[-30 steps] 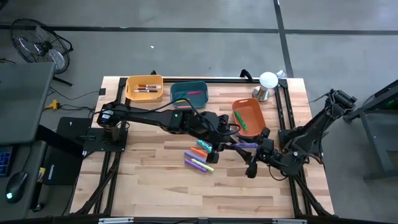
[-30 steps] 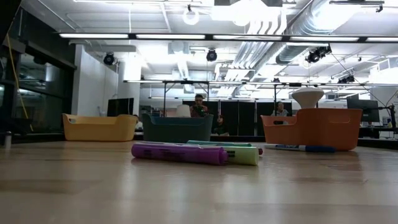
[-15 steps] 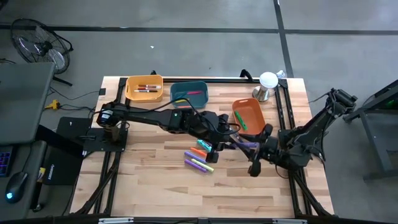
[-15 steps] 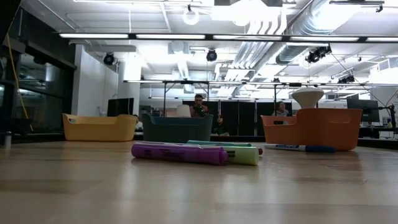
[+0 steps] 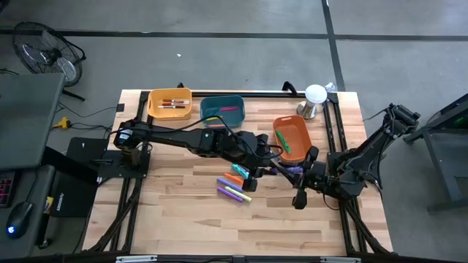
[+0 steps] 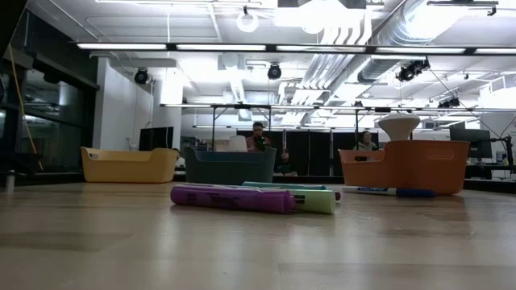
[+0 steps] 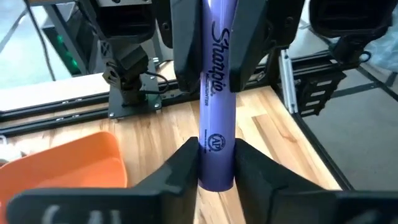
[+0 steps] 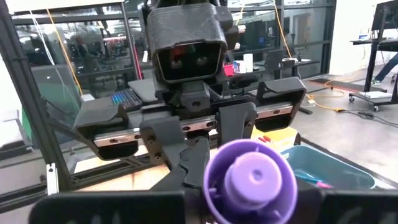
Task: Pick & Place Markers
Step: Put the bottom light purple highlighter pen into the orange bin
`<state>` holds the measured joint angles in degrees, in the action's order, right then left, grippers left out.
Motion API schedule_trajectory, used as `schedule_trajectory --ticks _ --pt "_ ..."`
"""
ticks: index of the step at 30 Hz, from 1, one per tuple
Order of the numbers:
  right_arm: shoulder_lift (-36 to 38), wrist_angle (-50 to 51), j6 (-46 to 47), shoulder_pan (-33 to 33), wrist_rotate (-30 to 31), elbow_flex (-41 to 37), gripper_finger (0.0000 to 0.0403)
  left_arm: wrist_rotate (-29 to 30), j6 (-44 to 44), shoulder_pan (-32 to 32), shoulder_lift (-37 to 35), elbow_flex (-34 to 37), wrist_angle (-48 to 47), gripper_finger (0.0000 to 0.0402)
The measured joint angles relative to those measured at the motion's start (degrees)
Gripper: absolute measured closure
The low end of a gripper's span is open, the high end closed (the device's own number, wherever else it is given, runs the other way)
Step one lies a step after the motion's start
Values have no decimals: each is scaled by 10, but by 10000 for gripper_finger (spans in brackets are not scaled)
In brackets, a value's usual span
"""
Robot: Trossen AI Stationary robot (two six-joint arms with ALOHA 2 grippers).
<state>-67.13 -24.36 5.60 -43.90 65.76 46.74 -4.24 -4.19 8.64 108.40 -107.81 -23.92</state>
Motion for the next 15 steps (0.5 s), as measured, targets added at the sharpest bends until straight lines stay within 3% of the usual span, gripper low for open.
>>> schedule_trajectory --ticks 8,11,15 --pt "0 0 5 1 9 0 358 33 4 0 0 0 -48 172" --pt "2 0 4 1 26 0 358 63 4 0 0 0 -98 149" --pt "2 2 4 5 47 0 358 106 20 -2 -13 0 -204 148"
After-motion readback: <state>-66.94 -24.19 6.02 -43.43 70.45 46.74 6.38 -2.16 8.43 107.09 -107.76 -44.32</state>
